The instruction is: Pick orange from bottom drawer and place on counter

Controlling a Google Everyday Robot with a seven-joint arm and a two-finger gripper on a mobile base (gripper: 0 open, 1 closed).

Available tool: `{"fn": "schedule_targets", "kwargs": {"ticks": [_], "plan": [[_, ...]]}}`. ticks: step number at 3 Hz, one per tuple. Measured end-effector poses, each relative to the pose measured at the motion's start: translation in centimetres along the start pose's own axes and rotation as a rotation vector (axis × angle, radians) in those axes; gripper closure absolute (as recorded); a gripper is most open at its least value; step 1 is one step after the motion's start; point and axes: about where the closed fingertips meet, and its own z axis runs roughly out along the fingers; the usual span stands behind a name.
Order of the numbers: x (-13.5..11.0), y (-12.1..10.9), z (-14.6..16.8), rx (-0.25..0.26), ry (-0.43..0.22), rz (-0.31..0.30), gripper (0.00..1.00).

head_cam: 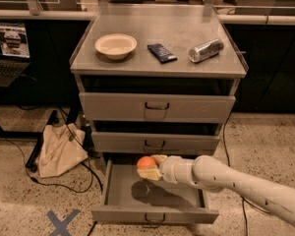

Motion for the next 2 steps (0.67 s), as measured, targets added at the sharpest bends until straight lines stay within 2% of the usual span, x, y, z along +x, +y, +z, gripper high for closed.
{"fn": "schedule_targets", "kwargs": {"ticks": [1, 2], "plan": [[-6.4, 1.5, -4.2, 0.052, -0.02, -0.114, 1.0], [-14.0, 4.1, -9.8, 0.127, -0.078, -0.258, 1.0]]}}
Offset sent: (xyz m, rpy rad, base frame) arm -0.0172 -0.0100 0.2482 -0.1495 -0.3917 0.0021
